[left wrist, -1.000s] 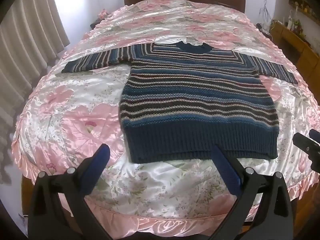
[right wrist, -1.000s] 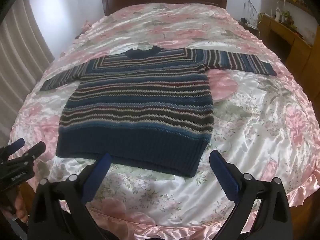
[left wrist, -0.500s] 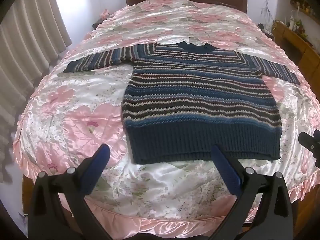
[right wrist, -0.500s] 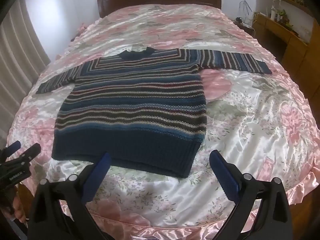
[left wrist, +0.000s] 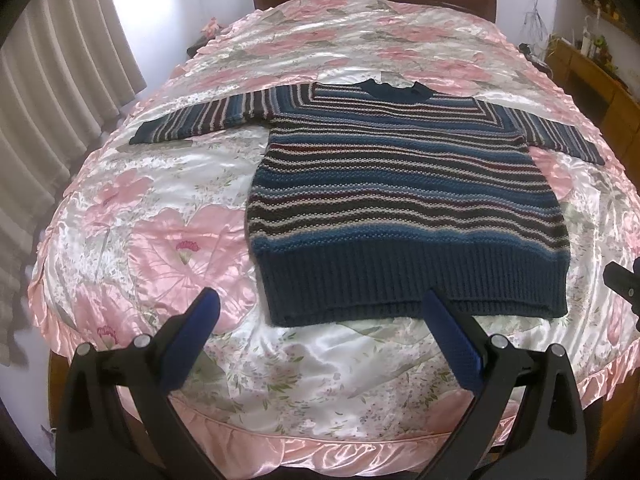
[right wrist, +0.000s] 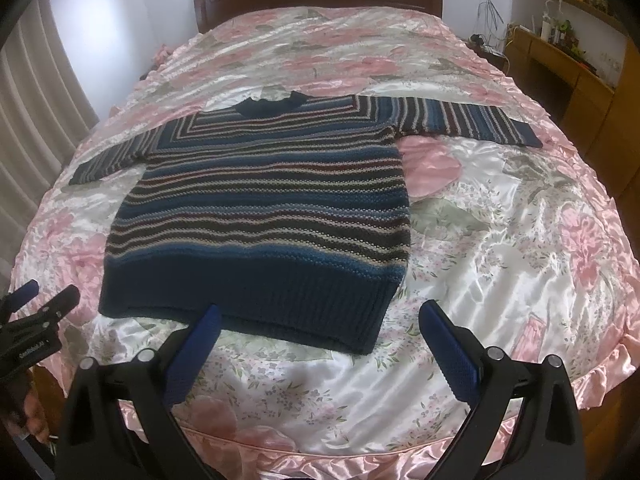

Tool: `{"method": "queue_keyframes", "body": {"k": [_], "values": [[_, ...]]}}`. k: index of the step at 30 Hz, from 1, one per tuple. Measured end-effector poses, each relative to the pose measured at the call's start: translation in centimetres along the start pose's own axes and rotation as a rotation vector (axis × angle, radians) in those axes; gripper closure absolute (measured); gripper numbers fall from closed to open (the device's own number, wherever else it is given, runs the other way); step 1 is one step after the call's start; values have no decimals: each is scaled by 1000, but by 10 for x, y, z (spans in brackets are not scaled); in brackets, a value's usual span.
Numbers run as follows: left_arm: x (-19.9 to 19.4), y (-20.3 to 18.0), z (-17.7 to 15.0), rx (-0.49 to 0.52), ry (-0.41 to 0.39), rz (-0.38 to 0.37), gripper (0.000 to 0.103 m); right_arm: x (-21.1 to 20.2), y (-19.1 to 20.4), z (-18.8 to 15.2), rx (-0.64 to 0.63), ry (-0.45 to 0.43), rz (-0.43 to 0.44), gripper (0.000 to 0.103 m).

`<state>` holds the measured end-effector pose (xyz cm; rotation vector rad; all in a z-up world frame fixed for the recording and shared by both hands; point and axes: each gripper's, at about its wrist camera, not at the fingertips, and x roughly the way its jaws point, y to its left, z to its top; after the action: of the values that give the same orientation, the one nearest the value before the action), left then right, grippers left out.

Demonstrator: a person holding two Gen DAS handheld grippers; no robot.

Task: Fold small clothes

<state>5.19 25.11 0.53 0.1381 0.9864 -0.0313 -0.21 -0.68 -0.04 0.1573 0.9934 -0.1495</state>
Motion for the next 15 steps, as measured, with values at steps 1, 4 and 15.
{"method": "queue_keyframes", "body": {"k": [1,4,15], "values": [[0,1,0,1,1,1,3,0,-2,0,1,1,2,4],[2,-5,0,6,0,4,3,2,-2,2,0,4,5,4],[5,-3,-1,13,4,8,3,1,-5,2,5,4,9,4]]}}
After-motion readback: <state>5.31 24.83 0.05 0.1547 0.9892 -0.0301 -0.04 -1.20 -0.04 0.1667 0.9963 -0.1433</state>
